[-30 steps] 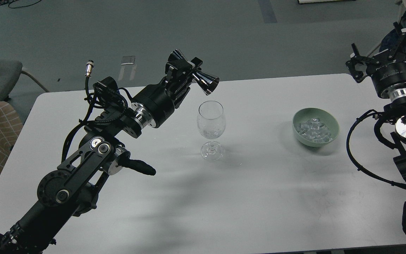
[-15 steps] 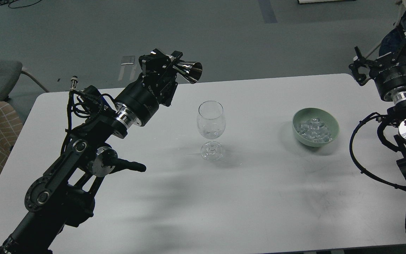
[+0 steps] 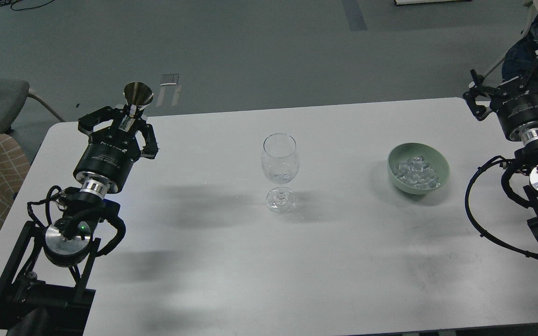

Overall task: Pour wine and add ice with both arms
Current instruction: 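Carry the jigger back and set it down on the table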

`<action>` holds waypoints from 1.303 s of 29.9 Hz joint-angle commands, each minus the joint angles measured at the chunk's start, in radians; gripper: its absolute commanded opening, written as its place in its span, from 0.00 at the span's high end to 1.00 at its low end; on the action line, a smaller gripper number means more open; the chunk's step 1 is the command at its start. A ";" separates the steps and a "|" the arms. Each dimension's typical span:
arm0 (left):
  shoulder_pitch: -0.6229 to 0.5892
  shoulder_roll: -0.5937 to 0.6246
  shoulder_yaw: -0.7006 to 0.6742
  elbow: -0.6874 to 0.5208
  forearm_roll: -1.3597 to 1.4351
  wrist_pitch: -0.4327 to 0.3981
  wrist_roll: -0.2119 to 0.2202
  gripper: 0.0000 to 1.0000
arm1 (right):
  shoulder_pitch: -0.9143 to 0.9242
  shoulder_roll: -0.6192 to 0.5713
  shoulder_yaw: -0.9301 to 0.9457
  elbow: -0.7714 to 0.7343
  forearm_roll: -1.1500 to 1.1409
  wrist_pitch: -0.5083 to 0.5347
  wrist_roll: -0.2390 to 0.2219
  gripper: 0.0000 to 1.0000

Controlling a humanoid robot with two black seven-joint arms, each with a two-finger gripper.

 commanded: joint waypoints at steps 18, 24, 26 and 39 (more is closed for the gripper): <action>0.015 -0.031 -0.045 0.261 -0.218 -0.091 -0.050 0.73 | -0.041 -0.006 -0.006 -0.002 -0.003 0.000 0.000 0.00; -0.021 -0.040 -0.040 0.306 -0.213 -0.073 -0.053 0.68 | -0.043 -0.010 -0.006 -0.002 -0.003 0.000 0.000 0.00; -0.023 -0.045 -0.042 0.339 -0.213 -0.079 -0.055 0.68 | -0.043 -0.010 -0.006 -0.002 -0.003 0.000 0.000 0.00; -0.040 -0.042 -0.040 0.389 -0.210 -0.080 -0.055 0.46 | -0.041 -0.009 -0.006 0.000 -0.003 0.000 0.000 0.00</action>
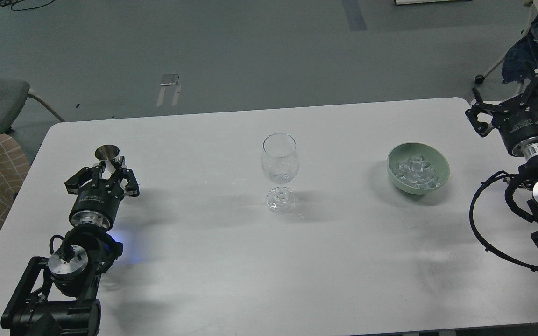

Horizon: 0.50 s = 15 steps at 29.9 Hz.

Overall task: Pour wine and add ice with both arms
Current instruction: 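Carry the jigger back and set it down on the table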

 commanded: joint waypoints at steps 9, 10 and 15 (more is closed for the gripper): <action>-0.009 0.000 0.002 0.008 0.004 0.002 -0.001 0.42 | 0.000 -0.002 0.000 0.001 0.001 0.000 -0.002 0.00; -0.012 0.000 0.002 0.008 0.006 0.000 -0.001 0.42 | 0.000 -0.001 0.000 0.001 0.001 0.000 0.000 0.00; -0.018 -0.002 0.001 -0.019 0.006 0.003 0.004 0.30 | 0.000 -0.002 0.002 0.001 0.001 0.002 -0.002 0.00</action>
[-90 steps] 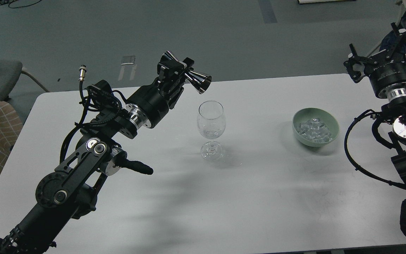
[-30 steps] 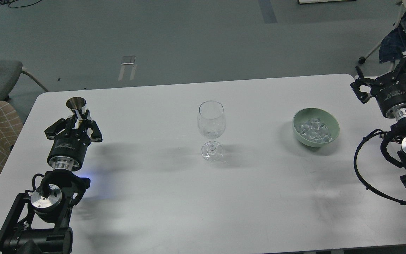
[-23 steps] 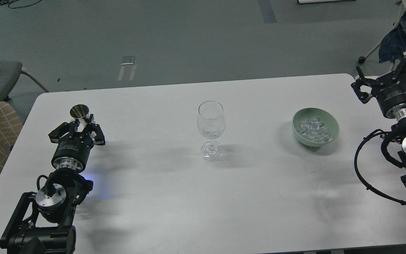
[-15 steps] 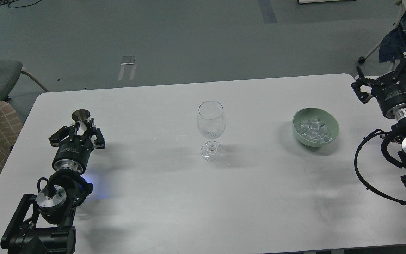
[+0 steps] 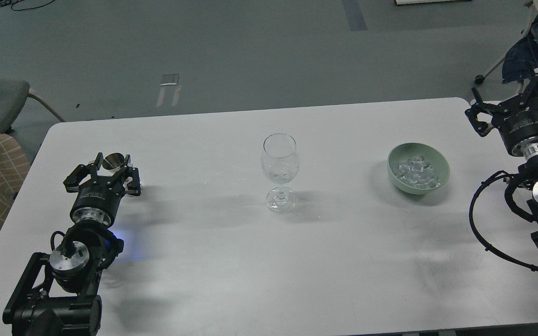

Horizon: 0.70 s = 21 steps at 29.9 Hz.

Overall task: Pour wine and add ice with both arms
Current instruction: 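Open the left gripper and raise it away from the jigger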

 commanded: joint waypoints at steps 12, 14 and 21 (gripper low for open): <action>0.006 0.063 0.001 -0.213 0.014 0.006 0.007 0.05 | -0.003 -0.037 -0.010 0.041 -0.012 0.011 0.000 0.00; 0.000 0.107 0.009 -0.227 0.038 0.005 0.011 0.03 | -0.006 -0.071 -0.020 0.096 -0.035 0.009 0.000 0.00; -0.135 0.294 0.084 -0.242 0.145 0.057 0.022 0.03 | 0.017 -0.152 -0.027 0.127 -0.225 0.005 0.000 0.00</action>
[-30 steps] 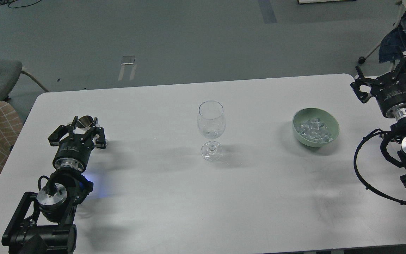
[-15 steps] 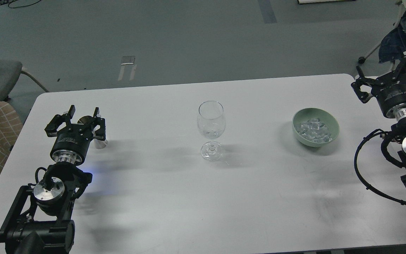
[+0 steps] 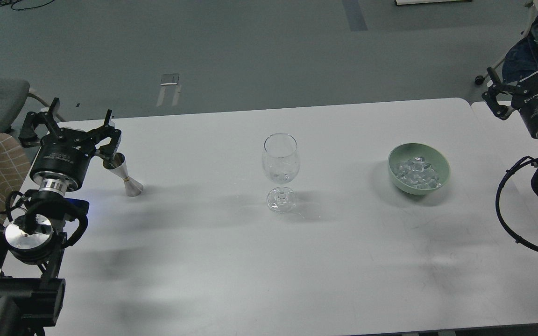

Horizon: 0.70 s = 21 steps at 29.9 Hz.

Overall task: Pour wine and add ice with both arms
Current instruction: 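Open the left gripper and raise it away from the jigger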

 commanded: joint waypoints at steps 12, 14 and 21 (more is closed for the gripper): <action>-0.207 0.134 0.231 -0.013 0.316 0.129 0.007 0.02 | 0.088 -0.202 -0.079 0.040 -0.382 -0.001 -0.008 0.00; -0.207 0.125 0.231 -0.031 0.318 0.132 0.007 0.02 | 0.117 -0.238 -0.095 0.052 -0.477 -0.003 -0.006 0.00; -0.188 0.114 0.153 -0.116 0.315 0.109 0.023 0.03 | 0.141 -0.242 -0.121 0.173 -0.717 -0.049 -0.011 0.00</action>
